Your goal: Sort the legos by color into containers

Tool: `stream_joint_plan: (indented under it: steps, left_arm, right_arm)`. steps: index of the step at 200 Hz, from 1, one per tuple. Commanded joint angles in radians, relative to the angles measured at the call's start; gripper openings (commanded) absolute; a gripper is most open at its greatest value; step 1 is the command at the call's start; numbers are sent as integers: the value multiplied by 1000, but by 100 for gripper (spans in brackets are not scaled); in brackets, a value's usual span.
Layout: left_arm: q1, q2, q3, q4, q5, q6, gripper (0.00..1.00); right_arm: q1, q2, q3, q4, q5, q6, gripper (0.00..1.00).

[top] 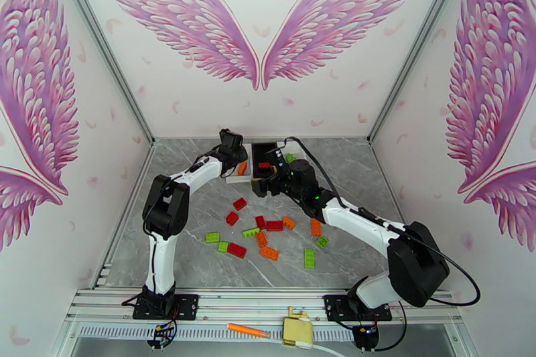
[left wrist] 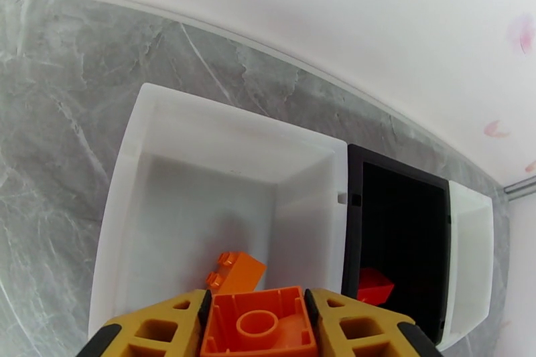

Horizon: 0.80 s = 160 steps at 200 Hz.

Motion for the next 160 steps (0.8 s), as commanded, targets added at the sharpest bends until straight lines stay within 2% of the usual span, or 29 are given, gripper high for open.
stream_joint_plan:
  steps: [1,38,65,110,129,160]
  left_arm:
    - [3,-11,35,-29,-3,27,50]
    - [-5,-121,-62,23,-32,85,67]
    - [-17,-242,-198,124,-49,144,72]
    - [-73,-436,-379,236,-76,300,91]
    - [-100,-525,-489,289,-44,393,95]
    - [-159,-638,-634,412,99,612,96]
  right_arm:
    - [0,-48,-22,-4,66,20,99]
    - [-18,-105,-54,-51,164,43,99]
    - [-38,-155,-91,-100,250,88,99]
    - [-65,-200,-110,-273,352,196,99]
    - [-101,-204,-82,-417,340,263,99]
    - [-160,-220,-115,-520,300,303,99]
